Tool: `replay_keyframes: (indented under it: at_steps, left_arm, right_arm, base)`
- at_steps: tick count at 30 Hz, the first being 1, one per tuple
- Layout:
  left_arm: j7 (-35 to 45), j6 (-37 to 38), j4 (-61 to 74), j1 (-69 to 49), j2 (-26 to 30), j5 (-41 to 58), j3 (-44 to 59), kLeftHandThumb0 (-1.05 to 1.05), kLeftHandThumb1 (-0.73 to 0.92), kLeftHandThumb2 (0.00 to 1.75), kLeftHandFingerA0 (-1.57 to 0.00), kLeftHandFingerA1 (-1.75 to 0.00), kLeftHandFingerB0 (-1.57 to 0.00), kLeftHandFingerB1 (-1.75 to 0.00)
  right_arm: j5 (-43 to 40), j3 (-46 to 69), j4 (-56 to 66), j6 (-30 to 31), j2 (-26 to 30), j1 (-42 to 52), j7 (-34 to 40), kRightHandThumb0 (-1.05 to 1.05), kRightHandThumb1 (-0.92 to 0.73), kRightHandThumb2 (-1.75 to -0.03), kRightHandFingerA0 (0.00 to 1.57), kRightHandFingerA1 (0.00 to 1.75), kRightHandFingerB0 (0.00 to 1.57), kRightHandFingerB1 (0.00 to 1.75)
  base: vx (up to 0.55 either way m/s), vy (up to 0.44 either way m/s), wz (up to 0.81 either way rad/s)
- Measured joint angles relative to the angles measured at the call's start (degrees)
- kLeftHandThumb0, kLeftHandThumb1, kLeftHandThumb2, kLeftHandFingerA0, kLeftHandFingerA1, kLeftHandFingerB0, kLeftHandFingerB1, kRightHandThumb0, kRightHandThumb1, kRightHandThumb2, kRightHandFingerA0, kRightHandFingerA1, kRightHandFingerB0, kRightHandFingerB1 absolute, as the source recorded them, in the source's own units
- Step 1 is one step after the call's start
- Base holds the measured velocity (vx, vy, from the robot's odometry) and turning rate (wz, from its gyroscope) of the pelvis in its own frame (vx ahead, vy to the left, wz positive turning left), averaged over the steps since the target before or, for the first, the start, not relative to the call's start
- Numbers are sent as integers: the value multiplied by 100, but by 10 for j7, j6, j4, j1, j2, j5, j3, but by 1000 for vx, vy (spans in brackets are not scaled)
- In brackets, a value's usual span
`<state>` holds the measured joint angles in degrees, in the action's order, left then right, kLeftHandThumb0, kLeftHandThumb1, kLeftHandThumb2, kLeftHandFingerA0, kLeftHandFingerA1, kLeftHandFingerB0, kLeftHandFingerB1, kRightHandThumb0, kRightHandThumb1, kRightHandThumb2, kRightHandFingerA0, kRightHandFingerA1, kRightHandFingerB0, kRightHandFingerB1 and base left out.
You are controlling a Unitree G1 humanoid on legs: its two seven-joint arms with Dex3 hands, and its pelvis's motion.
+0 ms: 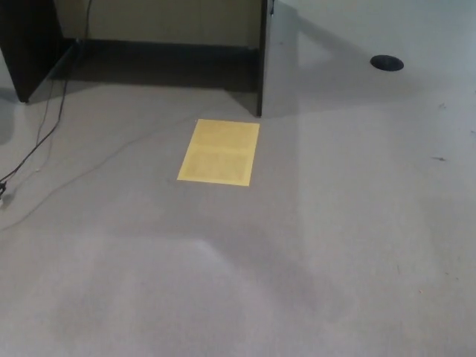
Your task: A person is holding a toilet paper roll and the robot extends its left hand to grab the roll by inserting its thumb into the gap in the middle and brings its hand down by its side. Then it extends its arm again to hand the toilet paper roll back to the person.
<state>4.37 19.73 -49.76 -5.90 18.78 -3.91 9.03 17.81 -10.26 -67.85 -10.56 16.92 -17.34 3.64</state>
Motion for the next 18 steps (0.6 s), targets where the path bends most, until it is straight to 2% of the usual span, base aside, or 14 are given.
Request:
replay_keyframes:
  at_steps: [1,5,9,10,11,18]
  left_arm:
    - [0,9,0,-2,0,2,4,-18,47,93,-2,-49,0,-47]
    - [2,45,10,-21,-2,9,17,-21,40,89,-2,-49,0,-47]
    - [9,65,90,-41,-2,17,25,-26,30,85,-3,-49,0,-47]
    - [9,66,117,-44,-2,17,26,-27,30,85,-2,-49,0,-47]
    - [10,66,145,-45,-2,18,27,-27,30,85,-2,-48,0,-47]
    - [19,63,308,-33,-1,26,28,-26,30,85,-2,-48,0,-47]
  right_arm:
    - [1,-2,-6,-7,1,0,2,-44,-69,-61,68,48,30,30]
    - [5,-7,-24,-28,4,1,9,-44,-69,-60,64,48,29,30]
    - [9,-10,-33,-42,5,1,14,-41,-69,-61,61,46,29,30]
    - [9,-10,-33,-44,5,1,14,-50,-56,-83,53,57,22,43]
    - [9,-10,-34,-45,5,1,14,-42,-69,-61,58,45,29,30]
    - [10,-10,-36,-48,5,1,14,-43,-68,-60,61,47,30,30]
  base:
    - [0,0,0]
    - [0,0,0]
    - [0,0,0]
    - [0,0,0]
    - [0,0,0]
    - [0,0,0]
